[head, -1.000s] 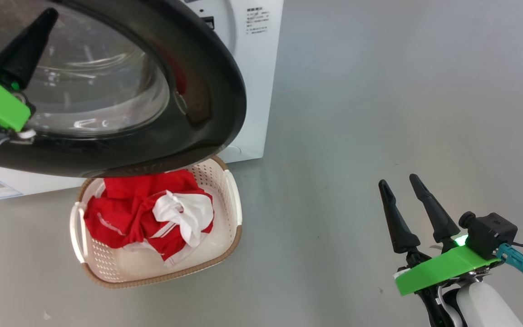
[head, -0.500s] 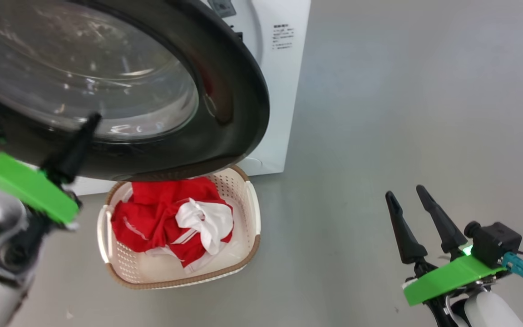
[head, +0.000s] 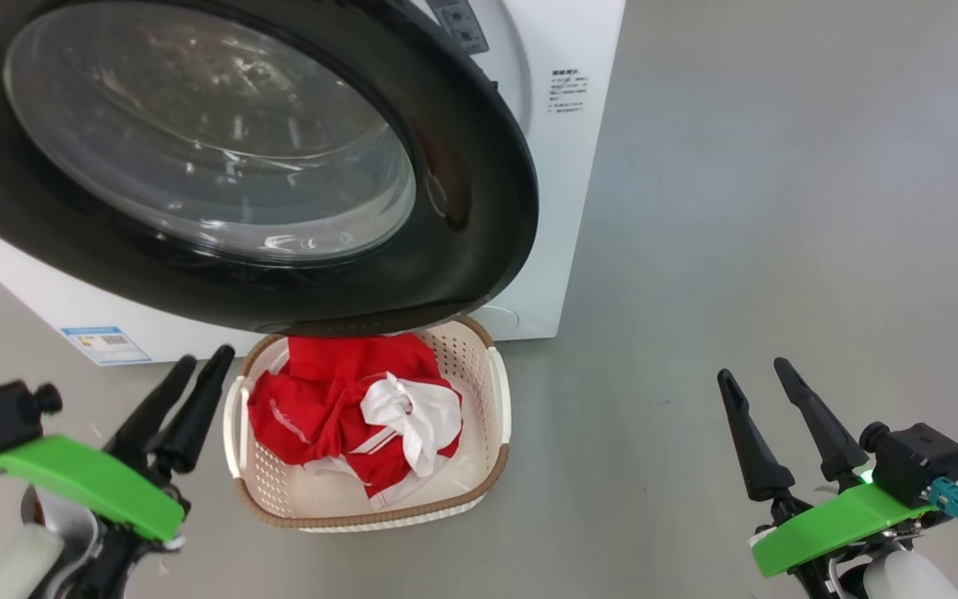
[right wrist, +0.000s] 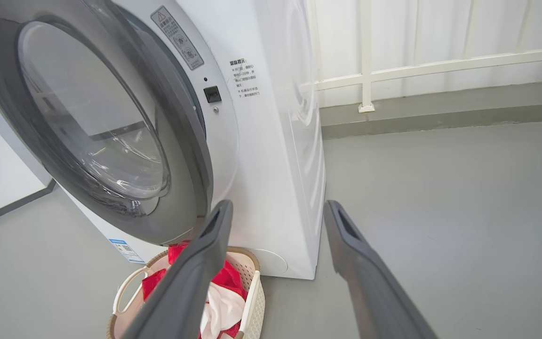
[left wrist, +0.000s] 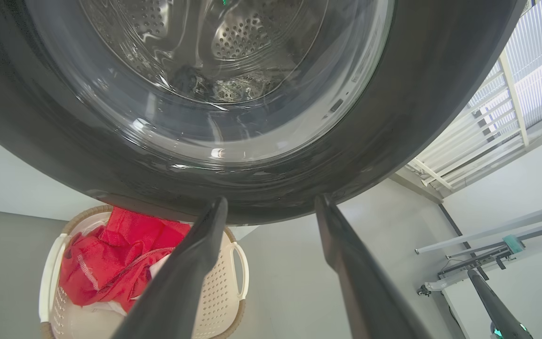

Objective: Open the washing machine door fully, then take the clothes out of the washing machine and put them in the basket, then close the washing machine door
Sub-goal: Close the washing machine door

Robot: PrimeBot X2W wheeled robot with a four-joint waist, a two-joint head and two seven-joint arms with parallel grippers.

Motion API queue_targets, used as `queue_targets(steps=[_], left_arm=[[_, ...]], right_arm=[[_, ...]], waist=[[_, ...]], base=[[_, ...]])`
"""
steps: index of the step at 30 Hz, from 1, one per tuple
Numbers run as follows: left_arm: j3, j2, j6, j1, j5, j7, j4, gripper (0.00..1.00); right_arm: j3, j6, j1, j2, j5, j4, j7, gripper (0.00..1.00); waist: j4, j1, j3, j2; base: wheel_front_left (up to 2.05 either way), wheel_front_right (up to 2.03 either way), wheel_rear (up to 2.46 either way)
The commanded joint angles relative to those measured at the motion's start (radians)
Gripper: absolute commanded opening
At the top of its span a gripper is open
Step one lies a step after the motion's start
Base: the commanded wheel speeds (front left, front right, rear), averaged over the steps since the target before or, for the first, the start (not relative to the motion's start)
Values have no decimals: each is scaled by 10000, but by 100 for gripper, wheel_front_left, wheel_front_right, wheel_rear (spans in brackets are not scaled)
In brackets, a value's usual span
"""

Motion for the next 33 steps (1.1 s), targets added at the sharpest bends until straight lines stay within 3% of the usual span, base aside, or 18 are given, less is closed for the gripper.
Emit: queue_targets(steps=[1, 12, 25, 33], left_arm=[[401, 486, -65, -36, -134, -199, -135, 100], [879, 117, -65, 1260, 512, -653, 333, 100], [3409, -1539, -65, 3132, 2917, -661, 741, 100], [4996, -2497, -65, 3918, 5502, -662, 579, 100]], right_arm=[[180, 48, 42, -135, -101, -249, -63, 100], [87, 48, 139, -290, -69, -245, -63, 100], [-158, 48, 489, -328, -91, -261, -63, 100], [-356, 48, 648, -372, -82, -282, -63, 100]], waist=[[70, 0, -40, 0], [63, 0, -97, 0], [-154, 0, -336, 0], [-184, 0, -428, 0]], base=[[0, 0, 0], [0, 0, 0], [0, 0, 0], [0, 0, 0]])
